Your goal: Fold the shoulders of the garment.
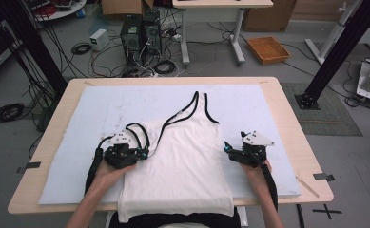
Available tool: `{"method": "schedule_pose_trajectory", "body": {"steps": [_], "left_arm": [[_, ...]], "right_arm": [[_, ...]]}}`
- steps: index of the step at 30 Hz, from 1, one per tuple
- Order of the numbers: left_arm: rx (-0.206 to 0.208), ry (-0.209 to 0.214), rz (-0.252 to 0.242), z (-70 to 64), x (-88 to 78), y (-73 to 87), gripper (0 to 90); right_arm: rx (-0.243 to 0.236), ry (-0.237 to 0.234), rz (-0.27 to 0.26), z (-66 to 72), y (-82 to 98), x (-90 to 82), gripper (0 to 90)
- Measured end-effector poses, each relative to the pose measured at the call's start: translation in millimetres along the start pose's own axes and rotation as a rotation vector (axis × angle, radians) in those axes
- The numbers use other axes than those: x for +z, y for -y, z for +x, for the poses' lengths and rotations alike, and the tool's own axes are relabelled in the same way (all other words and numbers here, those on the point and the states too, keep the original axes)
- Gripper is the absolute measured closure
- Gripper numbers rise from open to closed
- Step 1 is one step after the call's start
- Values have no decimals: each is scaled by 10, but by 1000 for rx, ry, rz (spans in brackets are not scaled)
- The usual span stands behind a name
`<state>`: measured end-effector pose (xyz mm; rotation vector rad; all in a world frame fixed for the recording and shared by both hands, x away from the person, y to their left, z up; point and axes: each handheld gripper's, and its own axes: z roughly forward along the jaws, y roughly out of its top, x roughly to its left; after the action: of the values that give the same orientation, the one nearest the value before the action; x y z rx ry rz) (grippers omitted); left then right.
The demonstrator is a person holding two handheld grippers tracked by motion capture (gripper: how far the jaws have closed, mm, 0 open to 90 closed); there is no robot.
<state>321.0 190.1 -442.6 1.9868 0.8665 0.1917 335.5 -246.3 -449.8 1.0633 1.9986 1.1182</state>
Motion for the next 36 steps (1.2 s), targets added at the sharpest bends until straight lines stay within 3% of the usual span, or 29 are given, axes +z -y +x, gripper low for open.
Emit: {"method": "schedule_pose_trajectory", "body": {"steps": [4, 6, 8, 11, 13, 17, 20, 23, 24, 29, 33, 36], "left_arm": [[-7, 21, 29, -74, 6, 94, 822], [2, 38, 49, -77, 5, 109, 753], [-6, 45, 15, -74, -46, 80, 676], [-5, 20, -40, -51, -134, -13, 636], [3, -8, -43, -41, -145, -68, 637], [16, -29, -29, -59, -90, -127, 637], [15, -12, -23, -113, -24, -144, 636], [51, -80, 30, -150, 92, -152, 625], [55, -84, 39, -146, 118, -152, 628], [100, -99, 53, -163, 196, -160, 829], [91, -115, -10, -164, 52, -176, 851], [59, -137, -69, -112, -94, -158, 851]], "right_arm": [[-5, 0, -3, -1, 1, -1, 262], [-1, 0, -2, 3, 1, 0, 262], [-1, -1, -1, 4, 1, -1, 262], [-2, 0, 0, 5, 0, 0, 262], [-2, 1, 0, 5, 1, 0, 262], [-1, 1, 0, 4, 0, 1, 262], [-3, 4, -1, 4, 0, 2, 262], [-2, 4, 2, 4, -1, 4, 262], [-3, 3, 2, 6, 0, 3, 262], [-6, 3, 3, 7, -1, 3, 262], [-9, 1, 1, 8, -1, 4, 262], [-11, 2, -1, 8, -1, 3, 262]]}}
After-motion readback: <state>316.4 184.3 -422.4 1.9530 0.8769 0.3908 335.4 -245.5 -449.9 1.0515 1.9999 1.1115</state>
